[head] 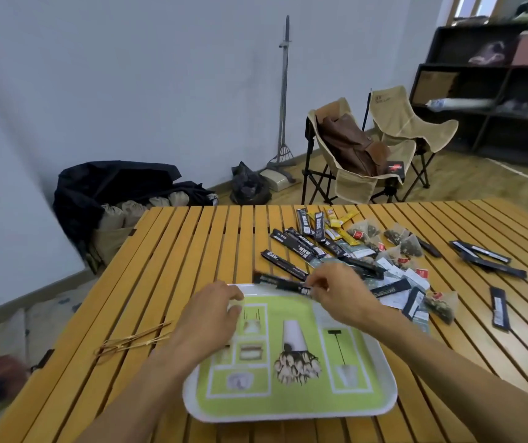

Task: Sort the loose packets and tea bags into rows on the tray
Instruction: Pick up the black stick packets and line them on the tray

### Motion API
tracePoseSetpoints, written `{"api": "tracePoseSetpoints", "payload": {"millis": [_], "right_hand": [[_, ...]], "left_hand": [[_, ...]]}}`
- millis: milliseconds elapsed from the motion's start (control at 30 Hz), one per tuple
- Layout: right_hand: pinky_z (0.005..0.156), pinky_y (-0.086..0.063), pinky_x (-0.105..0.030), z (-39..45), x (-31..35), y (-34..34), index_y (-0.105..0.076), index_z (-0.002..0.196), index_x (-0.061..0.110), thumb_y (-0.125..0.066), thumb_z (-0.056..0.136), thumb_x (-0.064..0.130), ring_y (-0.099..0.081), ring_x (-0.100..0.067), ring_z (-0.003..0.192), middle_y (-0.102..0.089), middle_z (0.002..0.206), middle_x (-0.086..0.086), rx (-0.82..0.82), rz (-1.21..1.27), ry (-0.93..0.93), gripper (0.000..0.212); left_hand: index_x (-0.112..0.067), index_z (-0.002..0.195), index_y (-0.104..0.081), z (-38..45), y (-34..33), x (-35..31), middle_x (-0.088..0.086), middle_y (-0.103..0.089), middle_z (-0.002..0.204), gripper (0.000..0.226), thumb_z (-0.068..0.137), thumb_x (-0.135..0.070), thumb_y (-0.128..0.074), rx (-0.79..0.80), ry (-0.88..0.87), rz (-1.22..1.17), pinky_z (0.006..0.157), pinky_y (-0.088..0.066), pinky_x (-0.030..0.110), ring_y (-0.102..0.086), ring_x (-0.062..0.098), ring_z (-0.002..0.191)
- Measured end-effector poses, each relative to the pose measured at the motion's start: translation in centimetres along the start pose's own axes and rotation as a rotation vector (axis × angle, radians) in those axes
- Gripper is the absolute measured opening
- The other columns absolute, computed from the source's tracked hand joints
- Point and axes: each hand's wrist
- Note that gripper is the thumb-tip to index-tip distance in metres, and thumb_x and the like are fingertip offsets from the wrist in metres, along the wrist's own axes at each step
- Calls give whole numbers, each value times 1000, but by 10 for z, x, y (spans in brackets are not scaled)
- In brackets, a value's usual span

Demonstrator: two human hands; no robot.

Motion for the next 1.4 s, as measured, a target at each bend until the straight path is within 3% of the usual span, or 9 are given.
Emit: {"api": "tracePoseSetpoints", "payload": {"millis": [167,333,500,667,833,1033,1133,1267,1400], "right_hand": [[61,-47,-10,21,11,-29,-77,97,10,-51,96,1,-65,-12,80,-73,91,-3,213,120,-30,28],[71,-54,-20,37,-3,-37,-74,92,21,-53,97,4,-65,-8,82,-70,91,7,12,163,-93,27],[80,-57,-35,70,-10,-34,-71,111,13,-65,96,21,-67,-20,89,-72,100,-4,-17,-20,-197,18],[74,-60,-39,83,-8,-39,-72,89,6,-67,94,17,-69,-26,81,-74,86,-10,24,-93,-275,13],[67,-57,-37,58,3,-18,-62,73,8,-63,91,9,-62,-20,68,-69,73,-5,-149,122,-304,18],[56,-49,-17,-35,48,-59,-66,68,19,-61,85,15,-62,-2,62,-70,66,7,-6,259,-252,19],[60,-45,-24,-44,73,-84,-66,73,18,-65,87,20,-61,-10,68,-67,70,6,40,282,-228,14],[58,-44,-18,-40,89,-92,-68,77,18,-70,88,26,-58,-7,65,-66,70,7,27,313,-198,14],[54,-41,-10,-41,90,-92,-74,82,19,-72,87,25,-54,1,57,-64,64,9,93,330,-143,8]], "left_hand": [[-33,116,-64,15,1,20,-10,-56,122,27,91,-41,-66,-4,9,-5,103,-39,38,-48,14,120],[-41,109,-66,20,-17,22,-19,-50,115,37,79,-64,-66,120,-128,-10,100,-34,32,-43,5,111],[-37,97,-67,16,-14,32,-19,-49,110,22,82,-53,-68,102,-132,0,99,-34,31,-42,5,107],[-31,80,-68,11,-9,16,-11,-56,90,26,91,-53,-57,35,-26,137,86,-33,33,-48,14,95],[-22,56,-46,-8,-7,14,-5,-52,53,45,95,-45,-49,97,77,229,89,-36,35,-52,16,59],[-24,61,-38,-20,0,19,-5,-46,56,40,95,-44,-44,116,105,402,85,-36,37,-48,18,60],[-25,68,-44,-21,7,21,-5,-52,63,37,94,-51,-50,80,123,428,71,-37,35,-54,20,69],[-24,76,-49,-21,9,20,-7,-60,75,30,93,-48,-55,31,167,260,57,-38,31,-57,17,72],[-31,101,-53,-16,7,25,-10,-54,95,16,92,-43,-59,49,62,95,69,-47,32,-57,14,84]]}}
Point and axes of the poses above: each hand's wrist, its own z-axis towards the middle knuckle, its own y-axis out of the back of the hand, x = y × z
